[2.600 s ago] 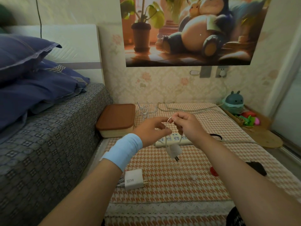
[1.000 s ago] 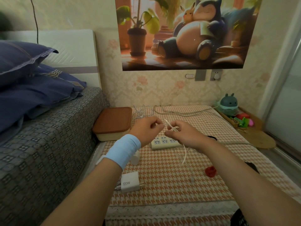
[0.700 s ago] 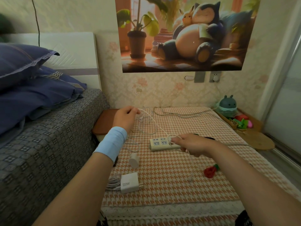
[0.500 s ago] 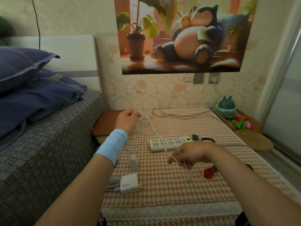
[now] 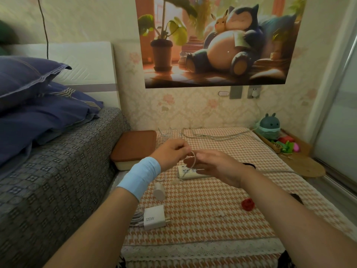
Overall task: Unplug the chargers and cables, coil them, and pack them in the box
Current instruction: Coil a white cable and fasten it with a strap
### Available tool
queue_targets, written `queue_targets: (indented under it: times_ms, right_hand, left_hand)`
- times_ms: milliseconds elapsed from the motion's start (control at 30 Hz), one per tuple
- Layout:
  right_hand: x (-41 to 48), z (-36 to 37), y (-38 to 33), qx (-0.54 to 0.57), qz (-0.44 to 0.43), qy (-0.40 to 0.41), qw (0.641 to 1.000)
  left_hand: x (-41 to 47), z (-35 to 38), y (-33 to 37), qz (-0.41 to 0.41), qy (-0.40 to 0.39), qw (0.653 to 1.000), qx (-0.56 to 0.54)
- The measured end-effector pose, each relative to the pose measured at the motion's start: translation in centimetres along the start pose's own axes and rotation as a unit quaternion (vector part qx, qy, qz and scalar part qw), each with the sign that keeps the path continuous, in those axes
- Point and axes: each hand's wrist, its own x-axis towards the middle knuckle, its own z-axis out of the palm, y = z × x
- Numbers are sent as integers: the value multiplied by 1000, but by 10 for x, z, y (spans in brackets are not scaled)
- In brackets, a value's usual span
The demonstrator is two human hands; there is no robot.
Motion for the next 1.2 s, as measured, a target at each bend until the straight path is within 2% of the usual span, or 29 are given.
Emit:
queue_targets:
  times_ms: [100,200,300,400,500,567,633,700,767,833,900,967,1033,1067,1133,1167,1200]
  right_hand:
    - [2,13,-2,-15,-19,-3,1000]
    - [2,14,-2,-52,-7,14,999]
    - [0,9,2,-141,54,-31,988]
    - [-3,2,4,-203,139,-97,964]
    - [-6,-1,4,-282,211,-143,925]
    - [-8,-3,6,-321,245,-157,901]
    - [-8,-5,8,-347,259,-143,890]
    - [-8,-4,8,-365,247,-117,890]
    - [-8,-2,5,-350,220,-100,905]
    - [-6,-1,1,-314,196,-83,925]
    - [-6,-1,-3,-291,184,-62,937]
    - [-6,2,-6,-284,175,-47,942]
    - [-6,6,-8,-268,146,-28,952]
    - [-6,8,-8,-251,122,-13,960]
    - [-3,9,-7,-217,75,16,973]
    - [-3,9,-7,-206,63,20,976]
    - [-3,9,-6,-200,58,21,978]
  left_hand:
    - [0,0,3,-5,5,998,-55]
    - [6,-8,-2,-4,131,991,-40]
    - [10,-19,-16,-27,251,966,-47]
    - [9,-22,-23,-45,302,951,-49]
    - [9,-24,-24,-40,376,923,-71]
    - [10,-29,-27,-48,424,900,-91]
    - [10,-33,-30,-70,439,892,-87]
    - [9,-33,-34,-105,409,906,-34]
    - [6,-28,-37,-140,352,920,101]
    - [5,-23,-39,-116,330,891,290]
    - [5,-18,-32,-43,338,852,398]
    - [3,-14,-16,75,294,851,429]
    - [0,-1,3,201,162,856,447]
    - [-2,9,11,226,82,864,442]
    - [-4,24,16,157,-63,907,385]
    - [-3,26,15,111,-85,925,353]
    - [-2,26,13,89,-68,935,337]
